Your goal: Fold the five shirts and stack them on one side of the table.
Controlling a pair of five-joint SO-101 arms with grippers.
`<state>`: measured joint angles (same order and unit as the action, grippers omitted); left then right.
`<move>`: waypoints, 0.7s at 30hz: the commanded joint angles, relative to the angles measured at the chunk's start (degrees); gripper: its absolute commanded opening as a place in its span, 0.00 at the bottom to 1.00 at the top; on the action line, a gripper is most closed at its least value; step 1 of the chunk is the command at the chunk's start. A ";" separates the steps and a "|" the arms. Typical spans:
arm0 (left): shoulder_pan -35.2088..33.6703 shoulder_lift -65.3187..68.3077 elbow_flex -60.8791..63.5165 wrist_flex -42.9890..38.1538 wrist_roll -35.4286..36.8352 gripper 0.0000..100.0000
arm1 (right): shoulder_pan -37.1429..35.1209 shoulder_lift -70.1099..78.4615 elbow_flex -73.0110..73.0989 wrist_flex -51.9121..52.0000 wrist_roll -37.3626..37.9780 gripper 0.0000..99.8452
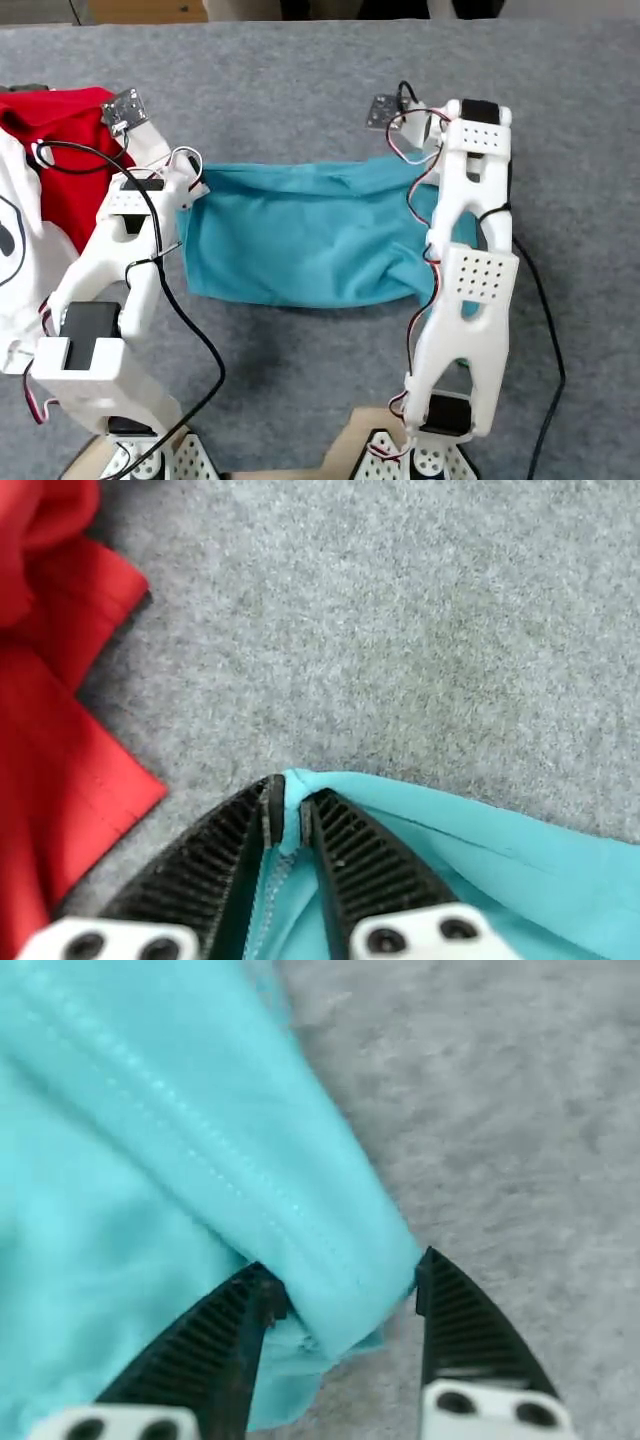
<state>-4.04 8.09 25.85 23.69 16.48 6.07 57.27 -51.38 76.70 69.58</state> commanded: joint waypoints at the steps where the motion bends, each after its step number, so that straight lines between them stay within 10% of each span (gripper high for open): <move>1: 0.26 -0.48 -2.11 -0.44 0.53 0.02 | -0.57 -0.57 -0.92 -4.31 -3.78 0.22; 21: 0.26 -0.48 -2.11 -0.44 0.53 0.02 | -5.58 -0.13 -8.84 -7.38 -28.48 0.22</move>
<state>-4.04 8.09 25.85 23.69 16.48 2.37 57.45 -57.63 71.08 43.91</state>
